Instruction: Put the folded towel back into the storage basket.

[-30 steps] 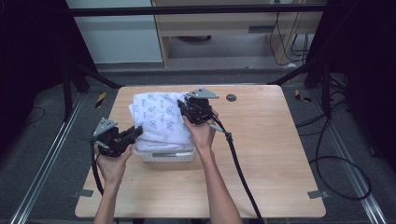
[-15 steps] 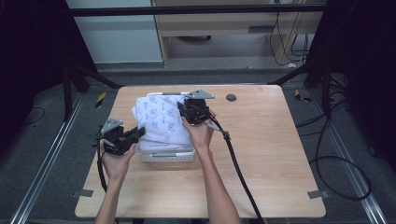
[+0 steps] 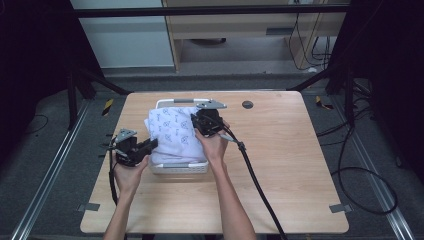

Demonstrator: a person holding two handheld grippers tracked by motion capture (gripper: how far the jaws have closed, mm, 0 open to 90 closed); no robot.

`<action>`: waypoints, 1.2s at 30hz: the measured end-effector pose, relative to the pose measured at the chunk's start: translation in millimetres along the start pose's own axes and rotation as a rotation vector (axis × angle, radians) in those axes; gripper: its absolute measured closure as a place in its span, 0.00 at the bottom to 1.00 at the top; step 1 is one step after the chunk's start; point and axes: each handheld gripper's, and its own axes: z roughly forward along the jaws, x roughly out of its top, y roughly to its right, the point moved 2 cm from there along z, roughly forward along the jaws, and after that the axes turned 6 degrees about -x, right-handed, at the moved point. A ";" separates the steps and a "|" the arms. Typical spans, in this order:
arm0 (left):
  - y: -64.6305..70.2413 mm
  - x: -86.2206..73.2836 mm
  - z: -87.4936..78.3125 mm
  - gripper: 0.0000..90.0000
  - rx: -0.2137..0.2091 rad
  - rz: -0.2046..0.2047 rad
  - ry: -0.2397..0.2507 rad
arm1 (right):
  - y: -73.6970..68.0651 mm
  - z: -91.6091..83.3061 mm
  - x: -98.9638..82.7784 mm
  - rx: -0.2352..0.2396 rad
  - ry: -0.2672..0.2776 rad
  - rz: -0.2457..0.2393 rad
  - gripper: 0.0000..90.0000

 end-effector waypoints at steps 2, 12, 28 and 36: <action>-0.4 -1.2 1.8 0.86 0.001 0.002 -0.003 | 0.8 2.1 -2.6 -0.002 -0.003 0.007 0.84; -2.3 -5.5 11.8 0.86 0.013 0.012 -0.024 | 6.2 13.6 -15.0 -0.008 -0.027 0.021 0.84; -6.3 -11.8 24.7 0.86 0.028 0.015 -0.065 | 7.6 25.2 -27.6 -0.030 -0.062 0.004 0.83; -6.9 -14.0 29.4 0.86 0.025 0.010 -0.084 | 8.2 27.6 -31.6 -0.043 -0.078 -0.011 0.83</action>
